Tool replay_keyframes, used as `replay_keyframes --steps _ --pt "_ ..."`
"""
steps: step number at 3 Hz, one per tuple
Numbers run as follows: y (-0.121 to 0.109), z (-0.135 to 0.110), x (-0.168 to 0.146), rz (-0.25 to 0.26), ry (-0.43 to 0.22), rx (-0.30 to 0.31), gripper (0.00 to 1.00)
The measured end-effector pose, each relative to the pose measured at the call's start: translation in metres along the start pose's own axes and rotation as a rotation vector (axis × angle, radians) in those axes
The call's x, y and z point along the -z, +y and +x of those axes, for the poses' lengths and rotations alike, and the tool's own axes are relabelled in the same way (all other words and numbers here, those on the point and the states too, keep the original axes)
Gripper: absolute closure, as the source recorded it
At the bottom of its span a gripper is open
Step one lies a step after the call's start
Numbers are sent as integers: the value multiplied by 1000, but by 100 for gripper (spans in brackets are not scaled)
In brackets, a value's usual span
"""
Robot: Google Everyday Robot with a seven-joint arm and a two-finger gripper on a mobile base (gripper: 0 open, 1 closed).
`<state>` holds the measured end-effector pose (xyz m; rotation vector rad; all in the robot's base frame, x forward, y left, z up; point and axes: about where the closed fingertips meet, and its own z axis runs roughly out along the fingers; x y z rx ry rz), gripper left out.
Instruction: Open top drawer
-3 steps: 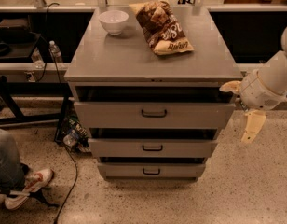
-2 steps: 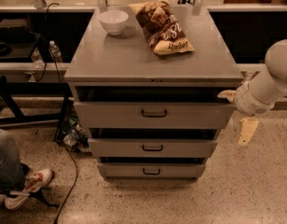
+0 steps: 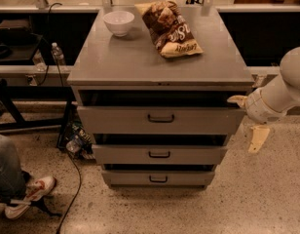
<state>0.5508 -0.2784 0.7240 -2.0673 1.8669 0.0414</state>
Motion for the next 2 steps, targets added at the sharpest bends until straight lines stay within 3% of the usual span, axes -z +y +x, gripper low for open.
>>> replay_keyframes --steps 2 --pt "-13 -6 -45 19 -80 79 0"
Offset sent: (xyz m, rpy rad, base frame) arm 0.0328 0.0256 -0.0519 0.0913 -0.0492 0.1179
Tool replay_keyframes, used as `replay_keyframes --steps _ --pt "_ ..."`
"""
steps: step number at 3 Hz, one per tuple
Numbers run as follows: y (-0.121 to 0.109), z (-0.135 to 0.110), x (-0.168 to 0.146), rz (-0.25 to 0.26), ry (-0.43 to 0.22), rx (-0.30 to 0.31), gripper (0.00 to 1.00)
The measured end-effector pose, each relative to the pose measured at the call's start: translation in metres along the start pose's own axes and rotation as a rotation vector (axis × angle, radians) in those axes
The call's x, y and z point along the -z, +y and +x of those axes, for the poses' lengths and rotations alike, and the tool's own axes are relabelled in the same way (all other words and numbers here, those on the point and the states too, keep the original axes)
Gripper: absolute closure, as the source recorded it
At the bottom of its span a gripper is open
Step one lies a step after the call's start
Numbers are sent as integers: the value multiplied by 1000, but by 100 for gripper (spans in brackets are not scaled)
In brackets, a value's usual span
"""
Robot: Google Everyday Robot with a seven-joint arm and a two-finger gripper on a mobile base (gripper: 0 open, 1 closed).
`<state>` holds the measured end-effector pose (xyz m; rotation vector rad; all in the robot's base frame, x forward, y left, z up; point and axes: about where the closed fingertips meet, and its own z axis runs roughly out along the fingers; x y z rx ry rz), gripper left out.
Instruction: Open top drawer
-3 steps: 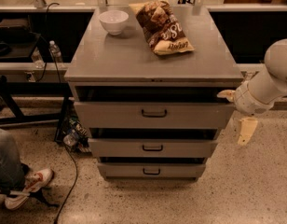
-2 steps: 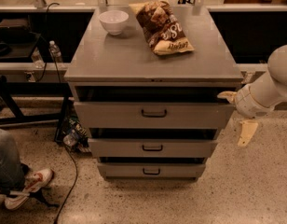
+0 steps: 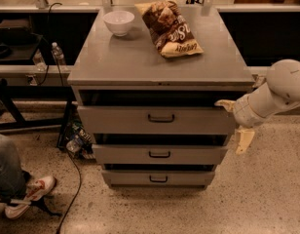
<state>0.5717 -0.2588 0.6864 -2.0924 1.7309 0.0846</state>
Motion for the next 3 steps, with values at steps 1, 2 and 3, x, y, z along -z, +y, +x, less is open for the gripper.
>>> replay_keyframes --steps 1,2,3 --pt "-14 -4 -13 34 -20 31 0" --pt "-32 -6 -20 83 -21 54 0" --pt "-45 -8 -32 102 -8 71 0"
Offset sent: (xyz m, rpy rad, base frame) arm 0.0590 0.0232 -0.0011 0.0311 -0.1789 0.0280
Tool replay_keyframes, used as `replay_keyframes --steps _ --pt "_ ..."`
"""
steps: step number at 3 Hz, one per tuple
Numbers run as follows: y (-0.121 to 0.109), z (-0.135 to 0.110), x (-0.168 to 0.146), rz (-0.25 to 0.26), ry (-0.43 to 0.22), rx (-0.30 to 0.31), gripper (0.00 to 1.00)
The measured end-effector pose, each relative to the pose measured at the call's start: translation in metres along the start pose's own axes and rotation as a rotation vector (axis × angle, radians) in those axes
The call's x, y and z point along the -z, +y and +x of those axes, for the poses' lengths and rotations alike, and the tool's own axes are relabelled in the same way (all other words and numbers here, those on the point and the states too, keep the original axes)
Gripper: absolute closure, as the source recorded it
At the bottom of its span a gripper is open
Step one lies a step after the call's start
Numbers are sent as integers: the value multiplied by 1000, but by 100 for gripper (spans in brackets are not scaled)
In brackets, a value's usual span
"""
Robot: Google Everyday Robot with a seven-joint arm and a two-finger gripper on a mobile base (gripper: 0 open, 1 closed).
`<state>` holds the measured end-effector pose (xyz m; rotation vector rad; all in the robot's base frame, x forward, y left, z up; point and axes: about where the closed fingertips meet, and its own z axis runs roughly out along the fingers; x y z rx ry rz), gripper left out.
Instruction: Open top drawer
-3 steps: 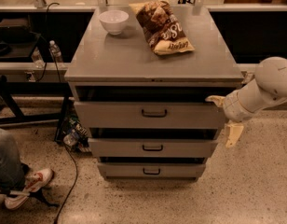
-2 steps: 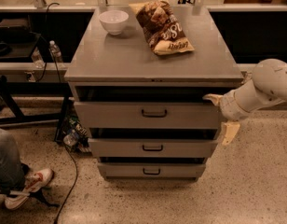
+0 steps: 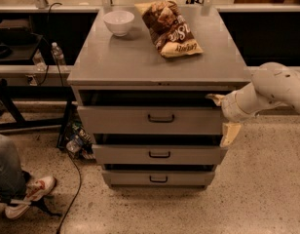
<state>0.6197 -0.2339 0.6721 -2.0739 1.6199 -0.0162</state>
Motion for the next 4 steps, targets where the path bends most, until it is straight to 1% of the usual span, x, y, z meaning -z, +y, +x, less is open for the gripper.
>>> replay_keyframes --steps 1,2,3,4 --pt "3 11 -22 -29 27 -22 0" --pt "8 18 -33 -55 37 -40 0" --pt "11 21 -31 -61 42 -47 25" --pt "10 19 -27 -61 41 -47 50"
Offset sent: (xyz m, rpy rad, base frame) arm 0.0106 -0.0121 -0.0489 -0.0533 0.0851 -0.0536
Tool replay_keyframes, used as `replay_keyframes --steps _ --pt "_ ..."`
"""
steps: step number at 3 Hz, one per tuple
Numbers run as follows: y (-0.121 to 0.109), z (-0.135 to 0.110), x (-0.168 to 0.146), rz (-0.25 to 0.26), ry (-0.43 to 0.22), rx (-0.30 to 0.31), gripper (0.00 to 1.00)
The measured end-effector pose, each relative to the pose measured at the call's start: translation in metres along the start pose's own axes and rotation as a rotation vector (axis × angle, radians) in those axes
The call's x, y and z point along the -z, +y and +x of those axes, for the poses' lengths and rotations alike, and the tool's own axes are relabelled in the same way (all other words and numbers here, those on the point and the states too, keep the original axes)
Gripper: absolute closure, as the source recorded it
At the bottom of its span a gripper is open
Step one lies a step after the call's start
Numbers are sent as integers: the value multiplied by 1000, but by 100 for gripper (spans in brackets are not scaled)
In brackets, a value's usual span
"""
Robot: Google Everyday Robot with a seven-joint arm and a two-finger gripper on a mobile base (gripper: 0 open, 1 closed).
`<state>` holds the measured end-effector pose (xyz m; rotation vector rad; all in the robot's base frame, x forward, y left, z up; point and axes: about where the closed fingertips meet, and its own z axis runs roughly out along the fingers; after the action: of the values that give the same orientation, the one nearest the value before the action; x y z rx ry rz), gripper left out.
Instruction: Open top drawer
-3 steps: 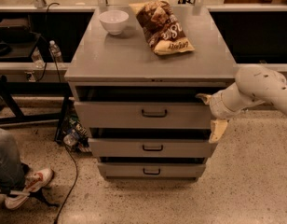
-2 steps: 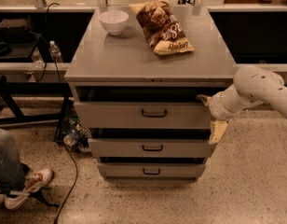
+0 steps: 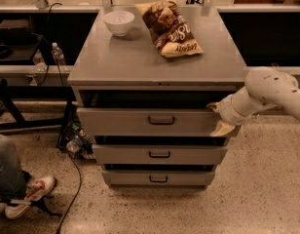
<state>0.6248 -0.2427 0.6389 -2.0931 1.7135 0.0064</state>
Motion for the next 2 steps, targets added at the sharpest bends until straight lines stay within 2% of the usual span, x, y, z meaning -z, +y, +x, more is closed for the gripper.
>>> replay_keyframes --steps 2 --pt "-2 -2 7 0 0 0 96"
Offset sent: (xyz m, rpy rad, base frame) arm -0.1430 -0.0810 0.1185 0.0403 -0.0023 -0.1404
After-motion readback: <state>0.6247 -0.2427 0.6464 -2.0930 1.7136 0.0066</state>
